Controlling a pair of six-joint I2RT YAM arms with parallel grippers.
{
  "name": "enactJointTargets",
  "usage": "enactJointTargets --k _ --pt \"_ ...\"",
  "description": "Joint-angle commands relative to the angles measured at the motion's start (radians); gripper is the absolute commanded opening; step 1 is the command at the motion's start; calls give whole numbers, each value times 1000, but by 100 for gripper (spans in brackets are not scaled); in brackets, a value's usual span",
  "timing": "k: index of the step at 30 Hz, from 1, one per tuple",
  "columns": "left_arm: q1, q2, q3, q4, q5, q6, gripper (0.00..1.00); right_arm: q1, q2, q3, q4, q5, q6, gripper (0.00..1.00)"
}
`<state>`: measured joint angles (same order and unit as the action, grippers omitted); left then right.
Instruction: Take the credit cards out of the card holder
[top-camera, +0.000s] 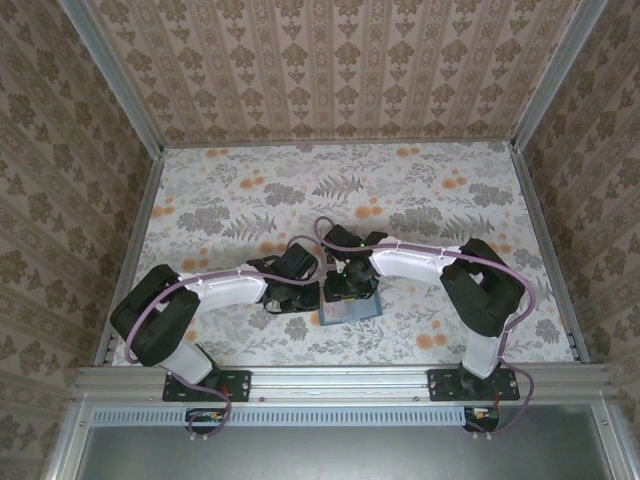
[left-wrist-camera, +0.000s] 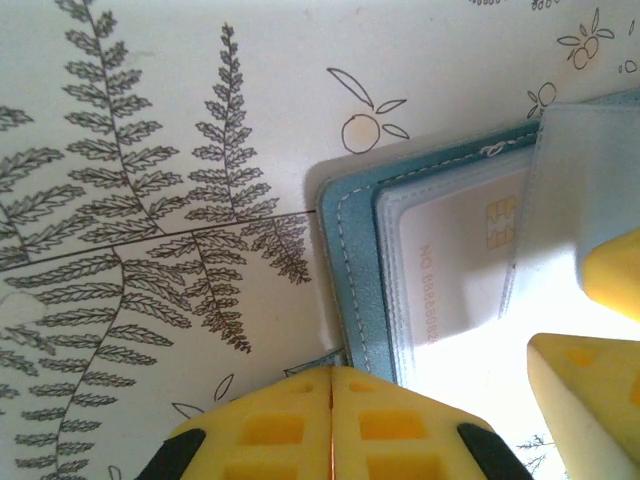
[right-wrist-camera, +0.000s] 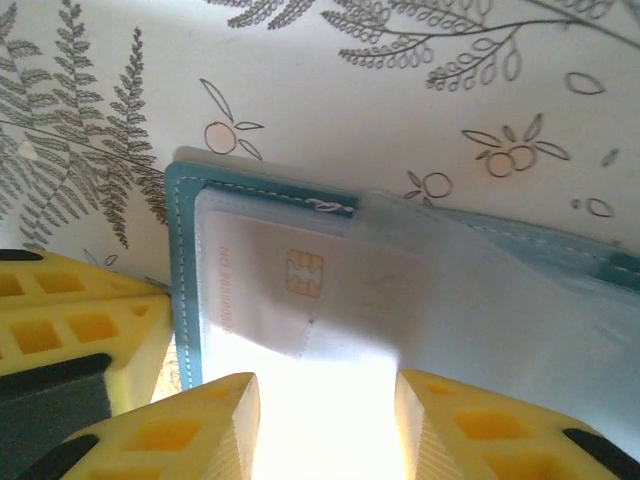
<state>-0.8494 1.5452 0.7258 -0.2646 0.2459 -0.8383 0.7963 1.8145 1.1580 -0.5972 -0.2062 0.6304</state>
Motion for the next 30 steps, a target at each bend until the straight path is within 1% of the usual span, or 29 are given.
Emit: enactJointTargets --k 1,7,13,16,18,20,22,24,27,30 --pt "0 6 -29 -21 8 -8 9 23 -16 41 -121 122 -21 47" --pt "0 11 -26 -21 10 -7 9 27 -49 49 -168 185 -22 52" --pt "0 12 -23 -24 9 -7 9 27 -66 43 -182 195 -19 50" --pt "0 7 -24 -27 7 -7 9 27 -83 36 -188 198 -17 44" --pt "0 4 -26 -30 4 -6 9 27 -90 31 -190 198 -17 38" --pt "1 3 -24 -34 3 -6 9 25 -99 29 -196 205 -20 29" --pt "1 2 -24 -35 1 -5 9 23 -104 22 -199 207 -26 18" --pt "3 2 -22 -38 0 -2 9 17 -111 13 -202 210 -28 12" --pt "6 5 -21 -40 -1 1 9 8 -121 -8 -198 215 -34 7" --pt "8 10 -20 -42 1 3 9 -3 -129 -32 -193 223 -39 7"
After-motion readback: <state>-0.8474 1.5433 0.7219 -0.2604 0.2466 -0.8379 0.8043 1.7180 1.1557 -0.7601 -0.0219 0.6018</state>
